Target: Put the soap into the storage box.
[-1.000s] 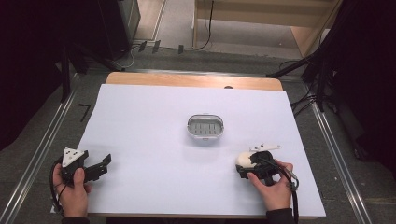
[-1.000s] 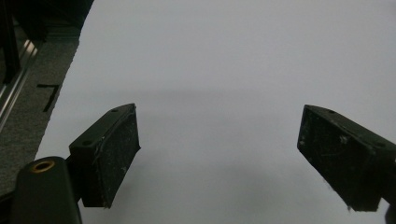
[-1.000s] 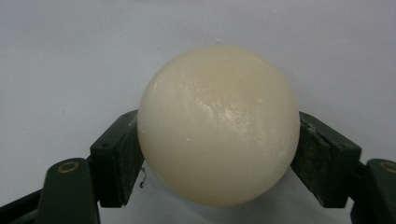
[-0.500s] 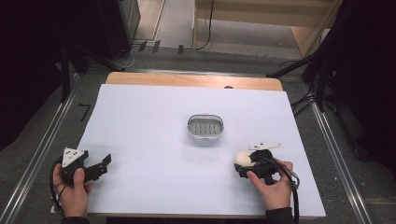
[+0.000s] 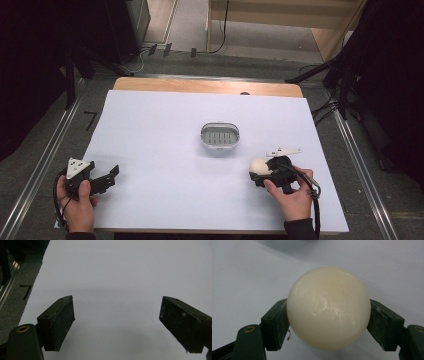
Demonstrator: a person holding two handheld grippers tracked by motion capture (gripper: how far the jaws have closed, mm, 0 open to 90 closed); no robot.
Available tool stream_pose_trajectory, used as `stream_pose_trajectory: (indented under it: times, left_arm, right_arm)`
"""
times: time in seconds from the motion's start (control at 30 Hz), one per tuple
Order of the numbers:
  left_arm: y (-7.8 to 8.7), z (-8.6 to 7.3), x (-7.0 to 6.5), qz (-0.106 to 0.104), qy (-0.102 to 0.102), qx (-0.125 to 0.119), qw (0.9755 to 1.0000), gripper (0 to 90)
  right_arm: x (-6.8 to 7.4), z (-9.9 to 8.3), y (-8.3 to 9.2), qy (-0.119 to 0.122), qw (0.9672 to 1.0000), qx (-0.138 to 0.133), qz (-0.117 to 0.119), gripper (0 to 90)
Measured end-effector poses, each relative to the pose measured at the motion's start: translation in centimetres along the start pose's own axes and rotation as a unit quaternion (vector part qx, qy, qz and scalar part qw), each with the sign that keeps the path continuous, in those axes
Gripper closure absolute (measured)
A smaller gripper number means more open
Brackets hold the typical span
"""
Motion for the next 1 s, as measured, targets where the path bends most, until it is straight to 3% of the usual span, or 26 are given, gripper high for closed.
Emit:
stream_pose_trajectory:
  times: [0.3, 0.47, 1.0]
  left_arm:
    - [0.0, 0.0, 0.0, -0.001, 0.0, -0.001, 1.0, 13.8]
    - [0.0, 0.0, 0.0, -0.001, 0.001, -0.001, 1.0, 13.8]
    - [0.0, 0.0, 0.0, -0.001, 0.002, 0.0, 1.0, 13.8]
  right_arm:
    - [0.4, 0.9, 0.1, 0.006, 1.0, -0.002, 0.0, 25.6]
    - [0.9, 1.4, 0.1, 0.011, 0.9998, -0.002, 0.015, 25.7]
    - [1.8, 2.9, 0.1, 0.024, 0.9996, -0.003, 0.012, 25.7]
Point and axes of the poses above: each handheld gripper's, and its own axes: y roughly backward along the jaws, z roughly out of its top, x roughly to its left, the point moved 7 cm from there along -y, roughly forward along the jaws, and after that the axes turned 9 degrees about x, right-handed, at the moved point
